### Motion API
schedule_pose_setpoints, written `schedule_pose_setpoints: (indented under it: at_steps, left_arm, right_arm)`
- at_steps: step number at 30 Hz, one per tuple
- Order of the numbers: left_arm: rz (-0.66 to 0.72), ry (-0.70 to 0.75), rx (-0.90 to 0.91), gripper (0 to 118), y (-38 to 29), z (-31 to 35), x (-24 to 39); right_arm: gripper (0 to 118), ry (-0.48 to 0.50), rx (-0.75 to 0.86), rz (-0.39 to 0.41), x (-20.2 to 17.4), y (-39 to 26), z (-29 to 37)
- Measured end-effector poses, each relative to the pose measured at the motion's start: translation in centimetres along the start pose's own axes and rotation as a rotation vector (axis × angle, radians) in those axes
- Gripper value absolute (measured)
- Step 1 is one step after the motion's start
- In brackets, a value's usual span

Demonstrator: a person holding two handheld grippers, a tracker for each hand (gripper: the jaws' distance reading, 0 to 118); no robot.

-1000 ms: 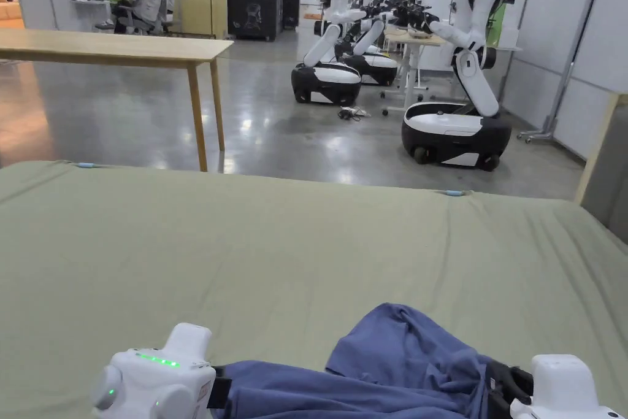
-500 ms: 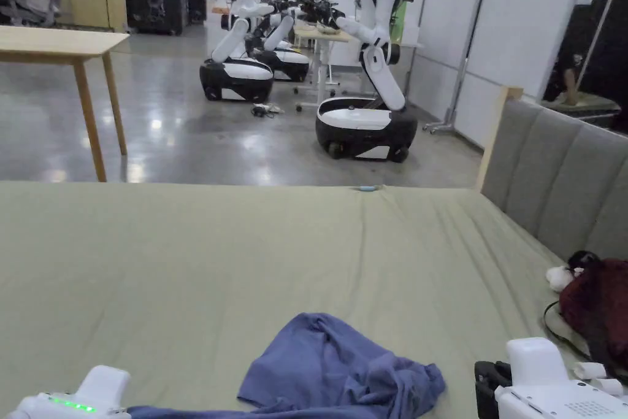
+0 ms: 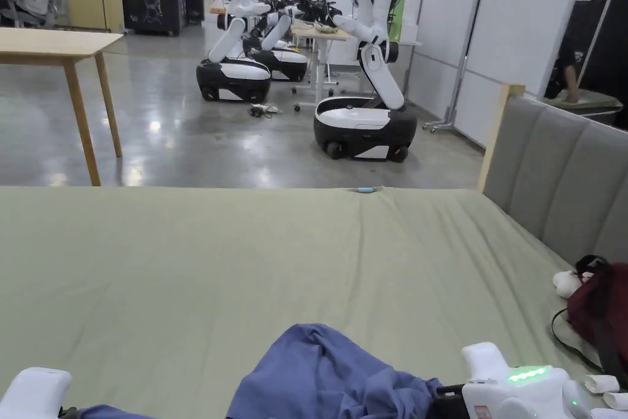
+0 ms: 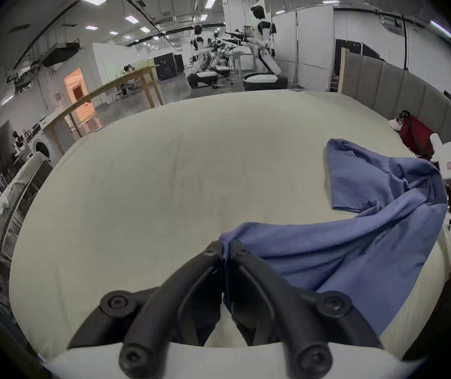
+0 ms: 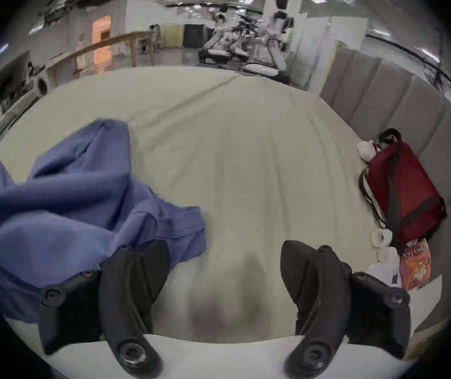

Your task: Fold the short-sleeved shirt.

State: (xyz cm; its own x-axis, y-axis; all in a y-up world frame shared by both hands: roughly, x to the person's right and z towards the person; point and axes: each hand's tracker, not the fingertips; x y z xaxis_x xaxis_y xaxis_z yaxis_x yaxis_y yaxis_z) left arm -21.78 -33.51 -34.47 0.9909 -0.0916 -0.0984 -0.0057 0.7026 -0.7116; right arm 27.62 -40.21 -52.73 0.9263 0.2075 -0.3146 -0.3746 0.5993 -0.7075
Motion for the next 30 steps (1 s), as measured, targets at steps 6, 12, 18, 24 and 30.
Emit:
schedule_pose_setpoints:
  at_steps: [6, 12, 18, 24, 30]
  left_arm:
    - [0.022, -0.013, 0.004, 2, 0.6, -0.9, -0.3]
    - [0.036, -0.017, -0.011, 2, 0.6, -2.0, -0.8]
    - [0.095, -0.038, -0.028, 2, 0.0, -1.4, -2.3]
    - [0.090, 0.016, 0.077, 2, 3.6, 4.8, -4.9]
    - [0.105, 0.108, 0.244, 2, 9.5, 11.2, -8.7]
  right_arm:
    - [91, 0.074, 0.011, 0.025, -1.7, 0.6, -1.1]
    - [12, 0.109, 0.001, 0.100, -3.2, 0.9, -1.2]
    - [12, 0.184, 0.053, -0.094, -0.8, 1.6, 2.8]
    - [12, 0.165, 0.153, -0.091, 1.1, 6.7, 13.1]
    - [12, 0.196, 0.377, -0.162, 3.2, 12.6, 23.7]
